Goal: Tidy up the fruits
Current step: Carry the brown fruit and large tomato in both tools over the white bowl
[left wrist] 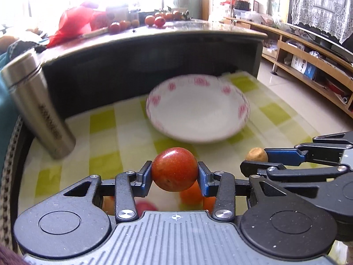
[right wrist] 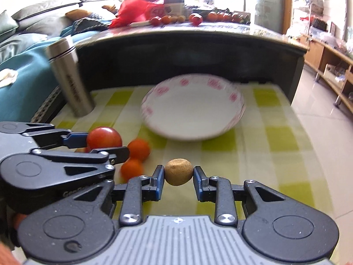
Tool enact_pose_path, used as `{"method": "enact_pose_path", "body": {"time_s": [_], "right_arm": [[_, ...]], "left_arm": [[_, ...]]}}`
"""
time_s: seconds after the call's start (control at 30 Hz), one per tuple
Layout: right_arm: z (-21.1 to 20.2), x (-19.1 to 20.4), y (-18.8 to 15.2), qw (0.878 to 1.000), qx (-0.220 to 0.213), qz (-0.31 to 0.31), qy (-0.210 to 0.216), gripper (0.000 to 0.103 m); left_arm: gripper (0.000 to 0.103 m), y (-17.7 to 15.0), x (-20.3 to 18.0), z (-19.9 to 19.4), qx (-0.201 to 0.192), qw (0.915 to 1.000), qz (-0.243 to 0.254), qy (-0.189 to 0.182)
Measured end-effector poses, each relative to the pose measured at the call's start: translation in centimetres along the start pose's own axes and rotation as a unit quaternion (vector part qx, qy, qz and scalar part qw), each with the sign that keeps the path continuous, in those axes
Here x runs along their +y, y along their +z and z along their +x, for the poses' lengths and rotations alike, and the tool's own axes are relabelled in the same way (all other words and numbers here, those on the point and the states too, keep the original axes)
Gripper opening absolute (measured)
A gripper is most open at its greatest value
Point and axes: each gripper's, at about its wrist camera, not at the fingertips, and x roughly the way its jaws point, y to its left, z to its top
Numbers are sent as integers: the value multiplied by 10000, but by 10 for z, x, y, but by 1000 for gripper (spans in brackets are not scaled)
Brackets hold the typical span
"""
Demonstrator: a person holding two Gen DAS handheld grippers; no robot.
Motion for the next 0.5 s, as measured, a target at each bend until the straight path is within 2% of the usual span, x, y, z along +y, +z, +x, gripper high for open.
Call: {"method": "enact_pose_path", "body": {"time_s": [0.23, 0.5], "right_arm": [[29, -18, 35, 9997, -176, -28, -137, 35], [61, -31, 45, 9996, -94, -105, -247, 35]], "left_arm": [[50, 34, 2, 34, -57, 10000, 45, 44], [50, 45, -1, 67, 70, 9999, 118, 83]]}}
